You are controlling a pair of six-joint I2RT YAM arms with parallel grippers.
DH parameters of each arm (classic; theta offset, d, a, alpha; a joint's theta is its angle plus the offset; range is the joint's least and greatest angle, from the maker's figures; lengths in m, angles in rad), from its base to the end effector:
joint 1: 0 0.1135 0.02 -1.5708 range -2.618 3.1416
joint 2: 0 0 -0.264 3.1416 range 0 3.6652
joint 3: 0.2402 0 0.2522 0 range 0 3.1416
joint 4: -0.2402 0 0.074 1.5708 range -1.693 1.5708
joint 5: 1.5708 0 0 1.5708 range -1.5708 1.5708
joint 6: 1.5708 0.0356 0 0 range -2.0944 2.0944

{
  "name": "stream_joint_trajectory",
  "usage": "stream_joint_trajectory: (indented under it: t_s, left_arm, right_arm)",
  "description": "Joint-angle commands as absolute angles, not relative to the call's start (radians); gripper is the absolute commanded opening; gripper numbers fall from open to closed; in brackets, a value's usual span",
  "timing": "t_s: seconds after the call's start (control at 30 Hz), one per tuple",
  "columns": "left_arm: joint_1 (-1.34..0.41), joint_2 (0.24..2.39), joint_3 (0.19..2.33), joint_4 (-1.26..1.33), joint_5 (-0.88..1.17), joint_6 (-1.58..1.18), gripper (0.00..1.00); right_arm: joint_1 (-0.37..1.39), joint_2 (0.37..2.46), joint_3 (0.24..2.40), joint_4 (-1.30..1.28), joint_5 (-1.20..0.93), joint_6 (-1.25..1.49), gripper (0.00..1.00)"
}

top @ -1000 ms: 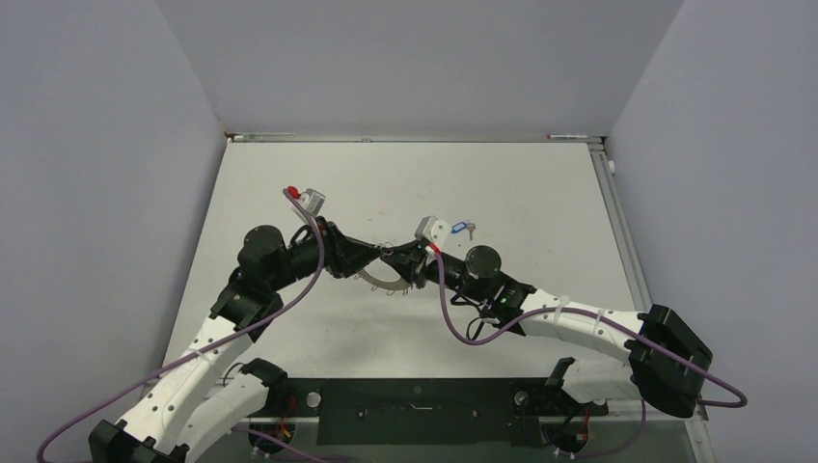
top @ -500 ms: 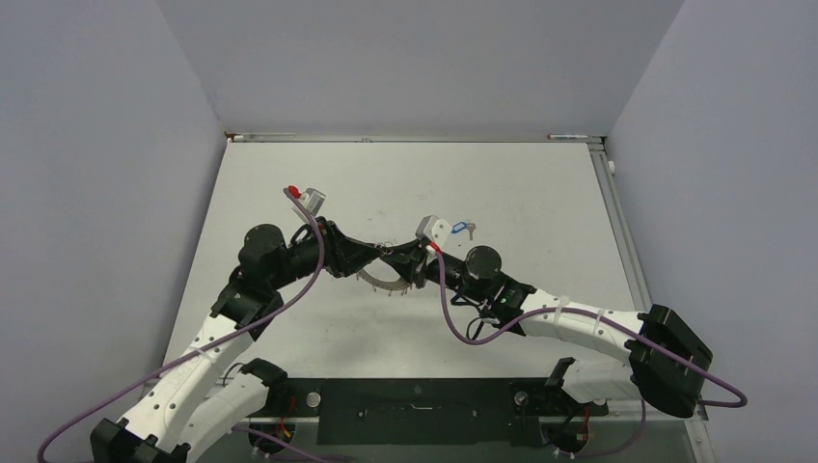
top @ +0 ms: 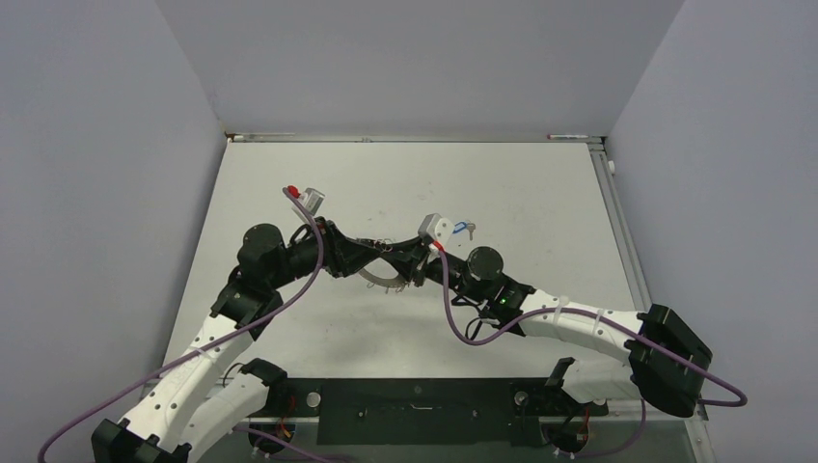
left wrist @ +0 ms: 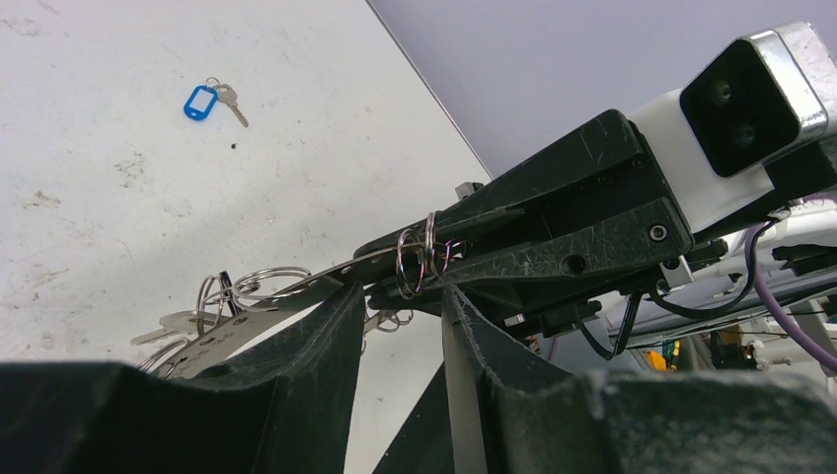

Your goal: Put the keys on the keyring

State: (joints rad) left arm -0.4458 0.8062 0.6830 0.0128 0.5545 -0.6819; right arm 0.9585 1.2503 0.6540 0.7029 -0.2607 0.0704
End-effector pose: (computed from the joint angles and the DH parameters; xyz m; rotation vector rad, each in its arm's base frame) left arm 0.1646 -0.0994 0.3220 0.2414 1.8264 -1.2836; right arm 0.1540 0.2352 0.2877 -0.8627 1.2915 1.0169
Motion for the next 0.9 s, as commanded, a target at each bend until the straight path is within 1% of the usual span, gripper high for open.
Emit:
stream_joint_trajectory:
  t_s: [0.0, 0.13, 0.3, 0.87]
  left_arm:
    - [-0.429, 0.809, 0.677, 0.1, 0.559, -0.704, 0.31]
    - [-0.416, 0.799, 0.662, 0.147, 0.578, -0.725, 0.26]
    - [-0.402, 0.774, 0.641, 0.188, 0.582, -0.746, 0.22]
    - [-0.37, 0.786, 0.627, 0.239, 0.618, -0.788, 0.18]
  right_arm:
    - [0.994, 1.247, 0.701, 0.827, -0.316, 0.098, 0.05]
    - [0.999, 1.252, 0.701, 0.828, -0.314, 0.098, 0.05]
    - [1.001, 1.25, 0.701, 0.828, -0.314, 0.098, 0.05]
    - [1.024, 1.262, 0.714, 0.822, -0.327, 0.09, 0.05]
